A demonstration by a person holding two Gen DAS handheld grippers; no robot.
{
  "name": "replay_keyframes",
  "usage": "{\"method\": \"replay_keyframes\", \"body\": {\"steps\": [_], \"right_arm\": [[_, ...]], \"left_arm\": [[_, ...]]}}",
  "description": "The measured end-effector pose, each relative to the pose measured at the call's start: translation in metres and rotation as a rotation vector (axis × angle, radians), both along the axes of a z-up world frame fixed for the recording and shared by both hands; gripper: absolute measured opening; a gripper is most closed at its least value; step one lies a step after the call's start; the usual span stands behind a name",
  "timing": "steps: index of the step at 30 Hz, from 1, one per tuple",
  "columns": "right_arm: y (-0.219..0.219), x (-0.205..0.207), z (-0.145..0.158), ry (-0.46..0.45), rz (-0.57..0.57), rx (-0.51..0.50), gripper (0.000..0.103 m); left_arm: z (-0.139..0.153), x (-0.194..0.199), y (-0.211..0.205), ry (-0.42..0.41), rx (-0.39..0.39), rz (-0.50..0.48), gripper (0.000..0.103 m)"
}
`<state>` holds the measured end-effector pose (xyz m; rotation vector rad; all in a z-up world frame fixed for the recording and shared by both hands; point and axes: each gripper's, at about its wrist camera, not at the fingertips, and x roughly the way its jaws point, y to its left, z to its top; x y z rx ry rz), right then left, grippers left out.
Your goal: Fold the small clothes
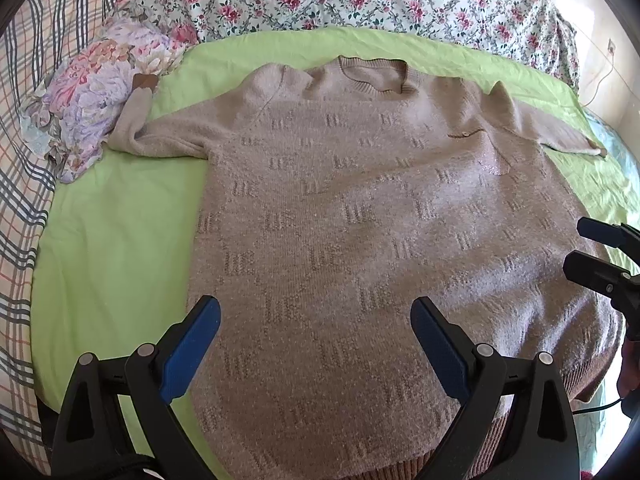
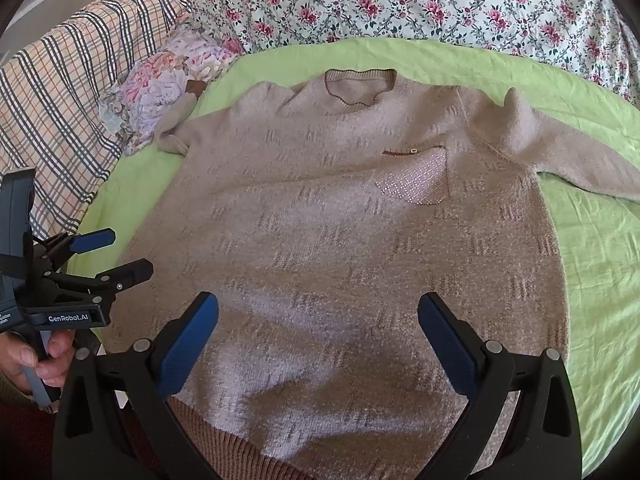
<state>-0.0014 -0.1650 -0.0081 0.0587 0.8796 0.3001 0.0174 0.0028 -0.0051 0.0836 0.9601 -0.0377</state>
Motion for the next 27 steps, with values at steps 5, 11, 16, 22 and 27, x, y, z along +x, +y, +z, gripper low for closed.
{"method": "replay_keyframes", "body": {"steps": [5, 11, 16, 22, 27], "right_arm": [[0.001, 0.004, -0.002, 0.018, -0.001, 0.017, 0.100], [-0.001, 0.022, -0.001, 0.042, 0.012, -0.005, 0.100], [-0.004, 0.037, 0.003, 0.041, 0.030, -0.007, 0.098], [-0.017, 0.062, 0.006, 0.046, 0.054, 0.021, 0.096], [-0.036, 0.106, 0.015, 0.015, 0.053, 0.022, 0.089]], "left_arm": [[0.001, 0.008, -0.002, -0.018, 0.012, -0.015, 0.097], [0.006, 0.026, 0.003, -0.037, 0.003, -0.029, 0.096], [0.008, 0.045, 0.006, -0.023, 0.031, -0.050, 0.096], [0.012, 0.074, 0.011, -0.034, 0.000, -0.097, 0.096], [0.027, 0.126, 0.020, -0.092, 0.038, -0.139, 0.096]]}}
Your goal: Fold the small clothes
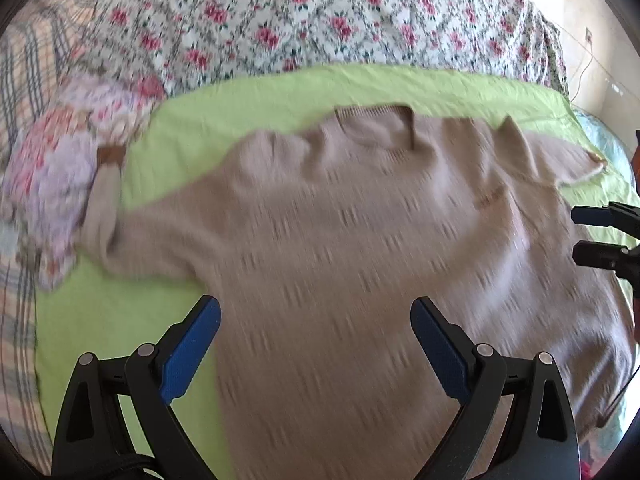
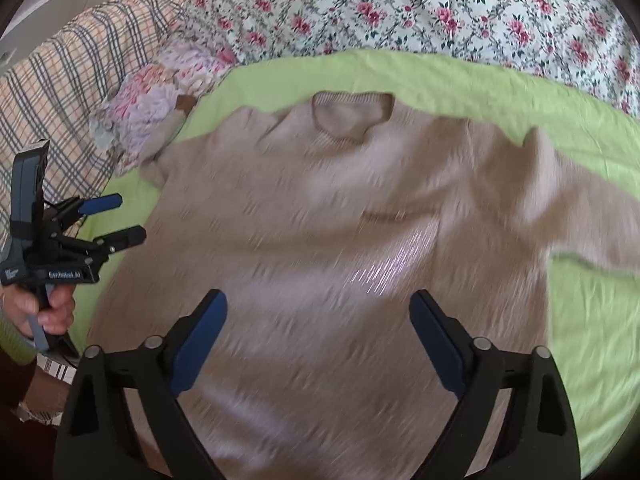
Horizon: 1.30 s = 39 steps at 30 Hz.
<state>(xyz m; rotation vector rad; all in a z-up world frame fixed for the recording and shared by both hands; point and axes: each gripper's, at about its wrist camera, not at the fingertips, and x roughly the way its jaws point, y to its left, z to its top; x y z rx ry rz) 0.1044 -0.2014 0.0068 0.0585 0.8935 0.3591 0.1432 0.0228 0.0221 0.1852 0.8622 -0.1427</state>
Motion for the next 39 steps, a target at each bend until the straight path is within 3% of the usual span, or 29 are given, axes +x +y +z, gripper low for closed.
{"method": "replay_keyframes", "body": {"steps": [3, 9, 17, 20, 22, 23, 24, 25, 26, 27, 29, 31, 34, 37, 39], "right_arm": [[-0.015, 0.036, 0.006, -0.016, -0.005, -0.010, 0.082], [-0.047, 0.116, 0.010, -0.039, -0.031, -0.068, 0.081], [-0.070, 0.201, 0.006, -0.051, 0.009, -0.140, 0.080], [-0.071, 0.230, -0.006, -0.015, 0.053, -0.196, 0.080], [-0.070, 0.245, -0.017, 0.027, 0.079, -0.190, 0.080], [-0.070, 0.251, -0.023, 0.048, 0.091, -0.189, 0.078], [-0.069, 0.257, -0.032, 0.079, 0.102, -0.195, 0.069], [-0.067, 0.260, -0.042, 0.115, 0.102, -0.210, 0.043], [-0.067, 0.261, -0.048, 0.137, 0.089, -0.226, 0.027], [-0.068, 0.259, -0.052, 0.139, 0.069, -0.237, 0.010], [-0.070, 0.251, -0.048, 0.090, 0.046, -0.221, 0.008], [-0.076, 0.241, -0.030, 0.005, -0.024, -0.213, 0.007], [-0.095, 0.236, -0.006, -0.079, -0.132, -0.128, 0.006], [-0.099, 0.246, -0.020, -0.057, -0.190, -0.136, 0.006], [-0.094, 0.253, -0.040, -0.018, -0.198, -0.179, 0.006]], "left_arm": [[0.010, 0.043, 0.007, -0.030, -0.003, -0.047, 0.097], [0.015, 0.143, 0.017, -0.038, -0.029, -0.166, 0.097], [-0.039, 0.250, 0.023, 0.131, 0.020, -0.235, 0.097], [-0.052, 0.268, 0.030, 0.204, -0.035, -0.284, 0.095], [-0.060, 0.270, 0.029, 0.235, -0.052, -0.325, 0.085], [-0.065, 0.267, 0.027, 0.243, -0.044, -0.347, 0.069], [-0.069, 0.266, 0.027, 0.250, -0.039, -0.358, 0.050], [-0.073, 0.264, 0.027, 0.246, -0.038, -0.364, 0.044], [-0.072, 0.259, 0.030, 0.214, -0.044, -0.356, 0.029], [-0.069, 0.254, 0.035, 0.193, -0.065, -0.341, 0.008], [-0.063, 0.246, 0.048, 0.144, -0.098, -0.293, 0.007], [-0.057, 0.242, 0.052, 0.101, -0.078, -0.251, 0.006], [-0.042, 0.241, 0.056, 0.043, -0.082, -0.179, 0.006], [-0.043, 0.252, 0.061, 0.032, -0.080, -0.099, 0.006], [-0.054, 0.266, 0.072, 0.059, -0.119, -0.027, 0.006]]}}
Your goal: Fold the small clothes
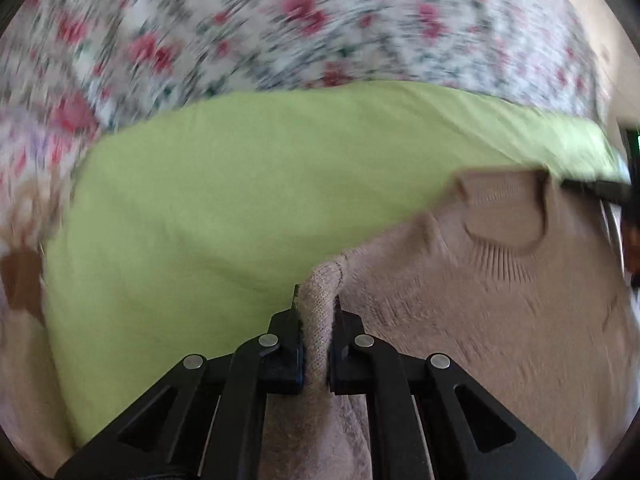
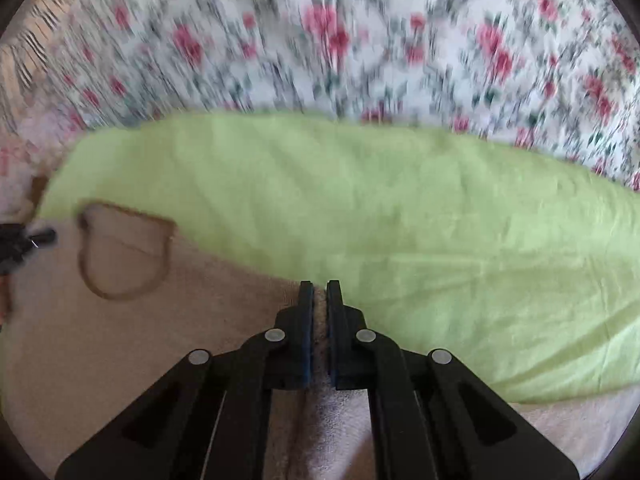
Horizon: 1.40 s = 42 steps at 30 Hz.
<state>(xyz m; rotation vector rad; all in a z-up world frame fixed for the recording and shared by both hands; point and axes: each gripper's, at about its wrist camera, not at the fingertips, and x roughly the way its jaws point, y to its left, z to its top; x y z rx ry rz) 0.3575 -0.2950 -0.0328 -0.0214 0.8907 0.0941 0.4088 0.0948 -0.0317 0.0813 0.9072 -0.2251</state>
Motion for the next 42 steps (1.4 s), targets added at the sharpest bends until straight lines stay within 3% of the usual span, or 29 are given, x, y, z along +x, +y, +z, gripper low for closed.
{"method": "replay_keyframes", "body": {"steps": [5, 6, 7, 9, 11, 16, 21, 27, 34, 42], "right_arm": [[0.005, 0.005, -0.007, 0.001, -0.042, 0.001, 0.007], [0.013, 0.006, -0.006, 0.001, -0.043, 0.014, 0.009], [0.011, 0.005, -0.001, -0.001, -0.042, 0.032, 0.016], [0.001, -0.004, 0.014, -0.019, -0.078, 0.058, 0.025], [-0.013, -0.021, 0.029, -0.051, -0.120, 0.072, 0.033], [-0.068, -0.092, 0.051, -0.095, -0.219, 0.123, 0.033], [-0.154, -0.176, 0.036, -0.067, -0.376, 0.150, 0.034], [-0.227, -0.246, 0.015, -0.052, -0.587, 0.243, 0.035], [-0.282, -0.271, 0.022, -0.127, -0.744, 0.310, 0.051], [-0.359, -0.249, 0.015, -0.175, -0.886, 0.472, 0.051]], "left_arm": [[-0.016, 0.014, -0.002, 0.003, 0.012, 0.074, 0.012], [-0.014, 0.013, -0.003, 0.003, 0.013, 0.075, 0.017], [-0.010, 0.013, -0.002, 0.008, 0.011, 0.082, 0.022], [0.000, 0.010, 0.001, 0.000, 0.017, 0.115, 0.049], [0.012, 0.004, 0.010, -0.008, 0.040, 0.146, 0.062], [0.039, -0.032, 0.033, -0.015, 0.007, 0.201, 0.061], [0.061, -0.089, 0.023, -0.038, -0.073, 0.182, 0.062], [0.053, -0.149, -0.016, 0.004, -0.156, 0.154, 0.068], [0.026, -0.182, -0.061, 0.077, -0.221, 0.152, 0.069], [0.008, -0.194, -0.086, 0.129, -0.213, 0.115, 0.070]]}}
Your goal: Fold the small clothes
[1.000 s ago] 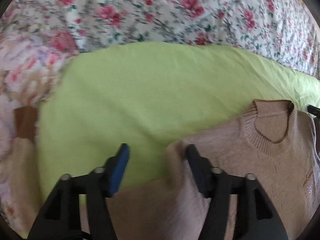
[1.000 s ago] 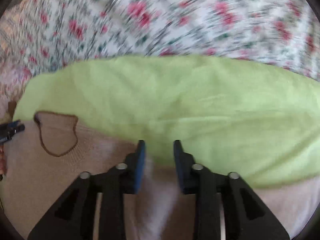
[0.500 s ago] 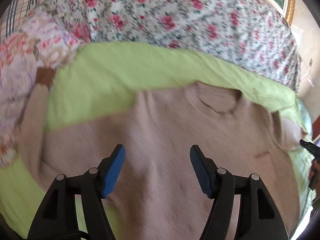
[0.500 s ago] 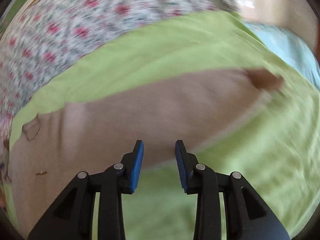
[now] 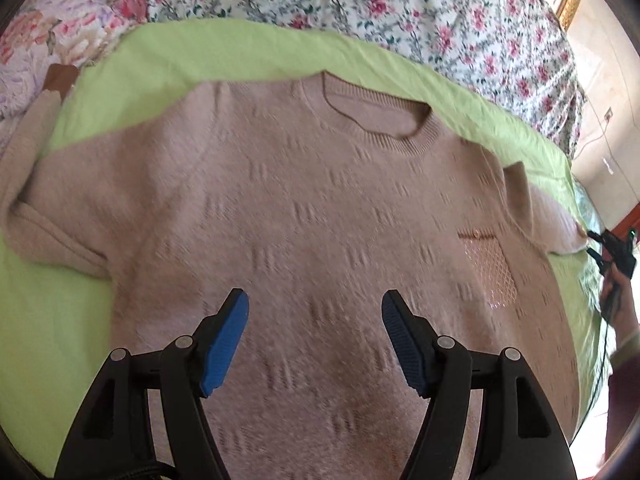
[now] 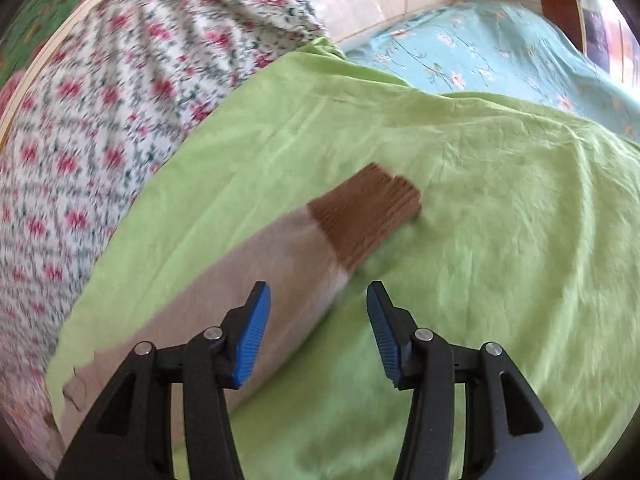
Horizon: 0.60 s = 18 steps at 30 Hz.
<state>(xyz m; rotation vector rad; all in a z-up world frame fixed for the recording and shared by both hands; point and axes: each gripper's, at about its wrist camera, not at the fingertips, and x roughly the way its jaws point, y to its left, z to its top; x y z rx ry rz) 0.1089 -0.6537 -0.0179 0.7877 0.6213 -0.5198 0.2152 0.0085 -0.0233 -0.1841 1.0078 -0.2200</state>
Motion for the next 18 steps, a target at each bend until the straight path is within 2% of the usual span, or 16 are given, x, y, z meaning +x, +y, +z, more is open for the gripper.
{"method": "replay_keyframes", "body": {"steps": [1, 2, 3, 4, 5, 8, 12, 16, 18], "right_arm": [[-0.007, 0.004, -0.004, 0.003, -0.020, 0.016, 0.048], [-0.012, 0.009, -0.007, 0.008, -0.041, 0.020, 0.040], [-0.014, 0.014, -0.008, 0.019, -0.044, 0.019, 0.012], [-0.010, 0.018, -0.007, 0.017, -0.033, 0.014, 0.007], [-0.003, 0.020, -0.002, 0.002, -0.018, -0.001, 0.007], [0.050, 0.031, 0.028, -0.084, 0.136, -0.091, 0.007], [0.132, 0.044, 0.054, -0.172, 0.339, -0.096, 0.007], [0.222, 0.065, 0.062, -0.239, 0.531, -0.009, 0.007], [0.271, 0.082, 0.058, -0.258, 0.634, 0.069, 0.007]], "left_arm": [[-0.002, 0.000, -0.002, 0.005, 0.001, 0.001, 0.070], [-0.002, -0.001, -0.004, 0.008, 0.001, 0.001, 0.070], [-0.003, -0.001, -0.005, 0.008, -0.002, -0.003, 0.070], [-0.003, -0.002, -0.006, 0.009, -0.002, -0.006, 0.070], [-0.002, -0.002, -0.007, 0.007, 0.001, -0.008, 0.070], [0.000, -0.005, -0.004, 0.000, -0.004, -0.016, 0.070], [-0.001, -0.009, 0.003, 0.004, -0.024, -0.018, 0.070], [0.001, -0.018, 0.011, -0.001, -0.043, -0.019, 0.070], [0.004, -0.024, 0.017, -0.008, -0.060, -0.017, 0.070]]}}
